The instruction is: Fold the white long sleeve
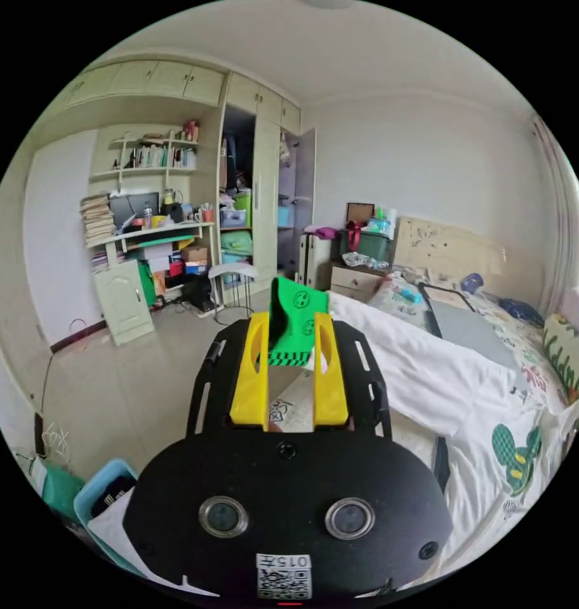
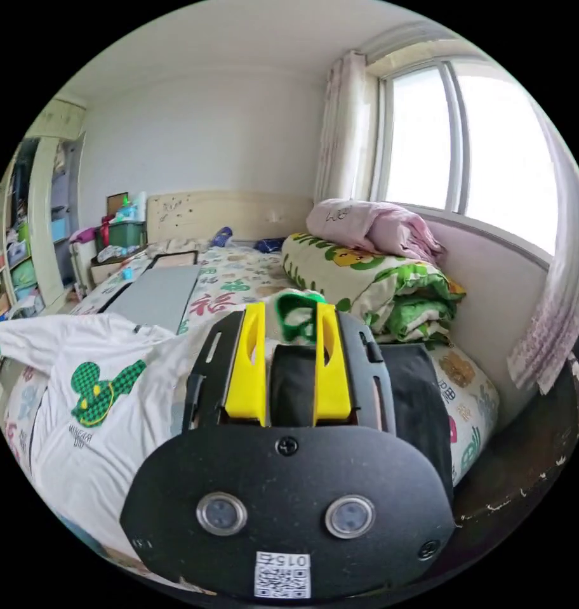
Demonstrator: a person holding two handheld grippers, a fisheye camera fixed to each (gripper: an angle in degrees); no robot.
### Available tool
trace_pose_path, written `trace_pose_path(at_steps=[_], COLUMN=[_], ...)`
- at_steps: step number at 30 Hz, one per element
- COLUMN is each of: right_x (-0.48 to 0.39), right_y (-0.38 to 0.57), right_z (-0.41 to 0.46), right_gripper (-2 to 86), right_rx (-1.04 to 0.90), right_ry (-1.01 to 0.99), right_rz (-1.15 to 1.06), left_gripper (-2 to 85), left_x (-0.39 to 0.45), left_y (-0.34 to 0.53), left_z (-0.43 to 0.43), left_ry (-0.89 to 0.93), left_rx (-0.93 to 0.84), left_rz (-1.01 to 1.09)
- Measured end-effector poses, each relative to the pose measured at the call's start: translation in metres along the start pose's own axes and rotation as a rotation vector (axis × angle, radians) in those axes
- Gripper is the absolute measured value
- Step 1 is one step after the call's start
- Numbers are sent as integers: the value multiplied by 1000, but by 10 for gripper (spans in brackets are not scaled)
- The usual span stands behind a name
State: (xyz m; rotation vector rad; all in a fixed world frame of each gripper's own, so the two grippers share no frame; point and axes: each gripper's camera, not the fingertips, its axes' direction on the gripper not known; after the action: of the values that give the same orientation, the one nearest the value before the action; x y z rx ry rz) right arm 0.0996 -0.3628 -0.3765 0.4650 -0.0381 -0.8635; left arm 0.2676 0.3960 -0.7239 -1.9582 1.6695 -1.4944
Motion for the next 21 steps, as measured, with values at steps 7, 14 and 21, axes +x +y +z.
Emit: trace_pose_path(at_steps=[7,14,21], right_x=[-54,-27,23], right_y=[143,243,291], right_z=[-38,-43,-17], right_gripper=[121,139,175], right_rx=[-182,-218,-221], right_ry=[-572,-700,-737], right_rz=[-331,-276,-27], left_gripper=[125,131,143], left_x=[9,26,64], left_y=[236,412,483], left_z=[-114,-242,-268], left_ry=[829,1055,895], left_rx=[-177,-162,-179], left_rz=[295,434,515])
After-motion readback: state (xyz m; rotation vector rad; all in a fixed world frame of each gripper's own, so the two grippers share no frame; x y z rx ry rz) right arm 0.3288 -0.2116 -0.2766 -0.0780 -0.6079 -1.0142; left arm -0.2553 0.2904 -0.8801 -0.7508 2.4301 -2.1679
